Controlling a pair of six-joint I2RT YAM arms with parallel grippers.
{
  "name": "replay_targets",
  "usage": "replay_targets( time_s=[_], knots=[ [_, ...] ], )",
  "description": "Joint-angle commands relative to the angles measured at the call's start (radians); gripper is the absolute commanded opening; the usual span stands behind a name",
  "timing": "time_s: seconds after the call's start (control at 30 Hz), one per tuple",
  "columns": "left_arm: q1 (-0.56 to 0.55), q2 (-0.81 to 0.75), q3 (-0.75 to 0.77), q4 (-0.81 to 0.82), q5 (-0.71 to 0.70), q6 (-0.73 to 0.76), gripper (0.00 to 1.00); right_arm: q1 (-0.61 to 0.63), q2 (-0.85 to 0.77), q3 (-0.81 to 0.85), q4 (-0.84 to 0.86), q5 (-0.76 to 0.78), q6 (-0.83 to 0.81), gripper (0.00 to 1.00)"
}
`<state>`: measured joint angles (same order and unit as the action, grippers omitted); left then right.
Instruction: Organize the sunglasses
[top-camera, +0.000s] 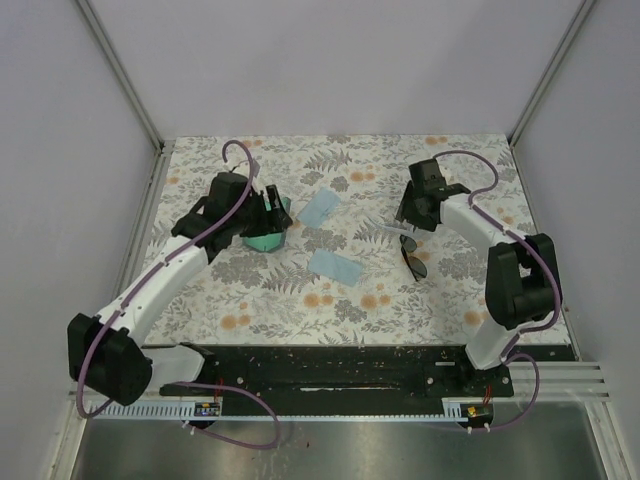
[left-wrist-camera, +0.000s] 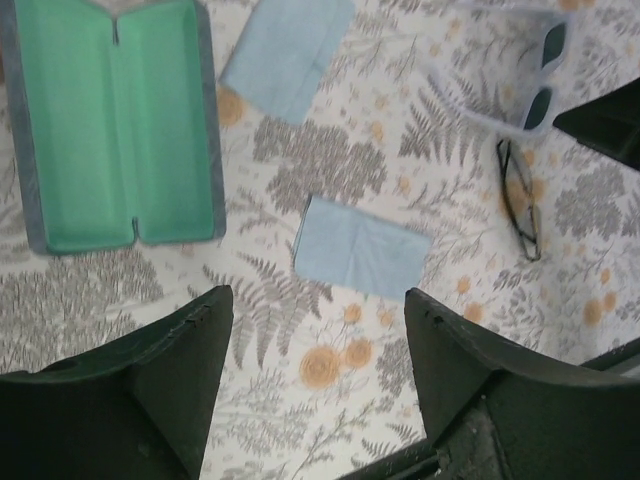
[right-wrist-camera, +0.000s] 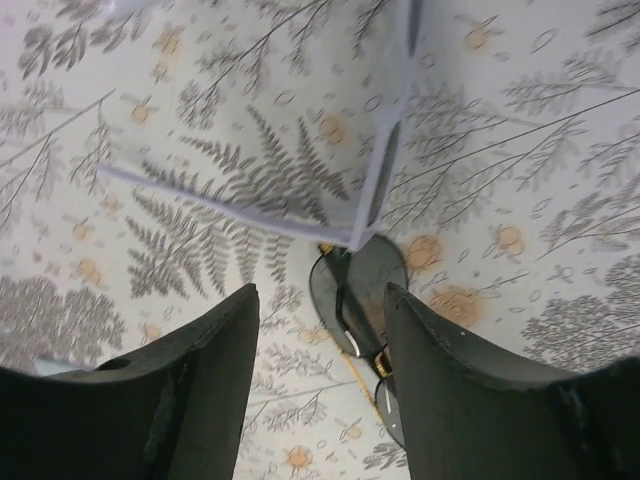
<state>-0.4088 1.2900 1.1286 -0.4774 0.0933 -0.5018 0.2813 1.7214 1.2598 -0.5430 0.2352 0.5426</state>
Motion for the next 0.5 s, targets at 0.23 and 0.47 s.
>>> replay_targets(
  time_s=[0.23,0.47],
  knots=[
    [-0.002,-0.281,-0.348,0.123,0.059,-0.076,0.72,0.257,-0.056,-0.094,0.107,-0.12,-0.106,0.5],
    [-0.004,-0.259,-0.357,0.14,0.054,-0.052,0.69,0.326,0.026,-0.094,0.11,-0.122,-0.087,0.42]
  ],
)
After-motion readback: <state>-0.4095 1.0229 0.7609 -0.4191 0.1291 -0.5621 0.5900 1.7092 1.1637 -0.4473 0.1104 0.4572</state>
